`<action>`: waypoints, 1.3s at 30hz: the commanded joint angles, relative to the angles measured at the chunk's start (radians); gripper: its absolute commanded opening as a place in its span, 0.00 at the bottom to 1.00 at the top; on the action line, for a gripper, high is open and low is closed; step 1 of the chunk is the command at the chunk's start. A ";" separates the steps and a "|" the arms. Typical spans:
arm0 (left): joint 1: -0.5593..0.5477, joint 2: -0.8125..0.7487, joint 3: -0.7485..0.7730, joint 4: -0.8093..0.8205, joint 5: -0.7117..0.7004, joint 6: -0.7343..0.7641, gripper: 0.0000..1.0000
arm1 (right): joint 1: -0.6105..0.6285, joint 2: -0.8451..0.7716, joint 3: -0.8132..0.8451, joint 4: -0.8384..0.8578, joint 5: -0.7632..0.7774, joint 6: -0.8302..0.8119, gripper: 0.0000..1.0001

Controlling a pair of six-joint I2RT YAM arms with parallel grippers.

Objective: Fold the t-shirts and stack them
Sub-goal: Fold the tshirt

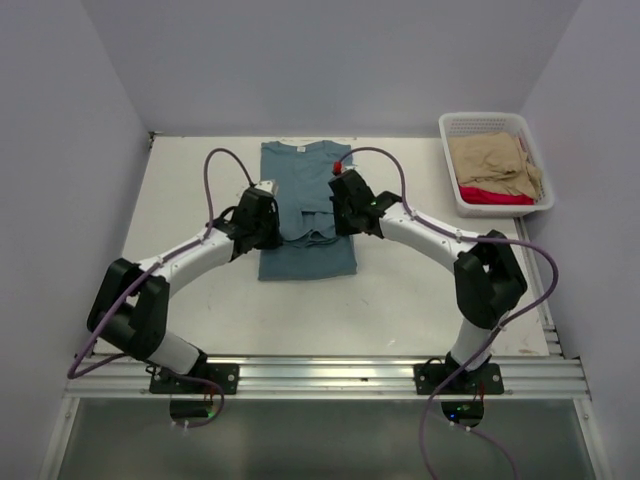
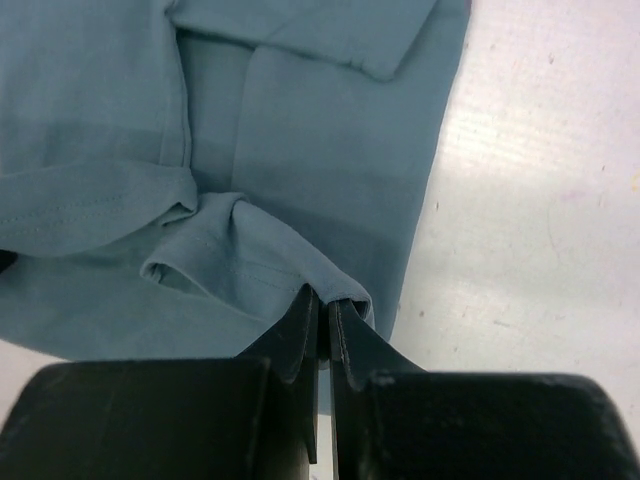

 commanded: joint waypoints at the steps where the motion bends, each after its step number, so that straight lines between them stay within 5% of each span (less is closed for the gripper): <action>1: 0.027 0.054 0.098 0.092 0.011 0.037 0.00 | -0.047 0.062 0.102 -0.010 0.043 -0.019 0.00; 5: 0.098 0.184 0.201 0.147 -0.016 0.034 0.00 | -0.141 0.254 0.303 -0.080 0.093 0.013 0.00; 7: 0.137 0.290 0.297 0.164 -0.076 0.029 0.46 | -0.191 0.425 0.546 -0.170 0.154 0.008 0.49; 8: 0.185 0.321 0.326 0.180 -0.096 0.020 0.85 | -0.200 0.465 0.619 -0.240 0.178 0.004 0.74; 9: 0.205 0.365 0.378 0.187 -0.087 0.017 1.00 | -0.214 0.495 0.723 -0.262 0.186 -0.005 0.98; 10: 0.243 0.382 0.412 0.148 -0.073 0.009 1.00 | -0.219 0.516 0.754 -0.281 0.186 -0.016 0.99; 14: 0.277 0.321 0.416 0.160 -0.085 0.007 1.00 | -0.230 0.385 0.646 -0.161 0.157 -0.041 0.99; 20: 0.277 0.100 0.178 0.336 0.022 -0.019 1.00 | -0.228 0.178 0.304 0.036 0.093 -0.044 0.99; 24: 0.268 0.036 0.059 0.420 0.199 0.004 1.00 | -0.228 0.083 0.166 0.081 0.045 -0.047 0.97; 27: 0.267 0.084 0.034 0.516 0.369 0.015 1.00 | -0.230 0.067 0.123 0.090 0.005 -0.039 0.86; 30: 0.268 0.204 0.084 0.537 0.585 -0.005 0.82 | -0.230 0.059 0.089 0.087 -0.042 -0.016 0.00; 31: 0.268 0.227 0.092 0.546 0.625 -0.020 0.72 | -0.230 0.055 0.076 0.092 -0.097 -0.004 0.00; 32: 0.268 0.252 0.081 0.549 0.658 -0.043 0.48 | -0.230 0.050 0.061 0.099 -0.125 0.005 0.00; 33: 0.268 0.254 0.065 0.553 0.669 -0.046 0.41 | -0.230 0.043 0.022 0.107 -0.148 0.014 0.00; 35: 0.268 0.234 0.010 0.530 0.653 -0.034 0.37 | -0.230 0.024 -0.023 0.139 -0.214 0.031 0.00; 38: 0.267 0.142 -0.116 0.482 0.590 -0.028 0.52 | -0.230 -0.016 -0.126 0.193 -0.312 0.057 0.03; 39: 0.267 0.108 -0.153 0.480 0.561 -0.028 0.55 | -0.230 -0.028 -0.178 0.207 -0.324 0.057 0.20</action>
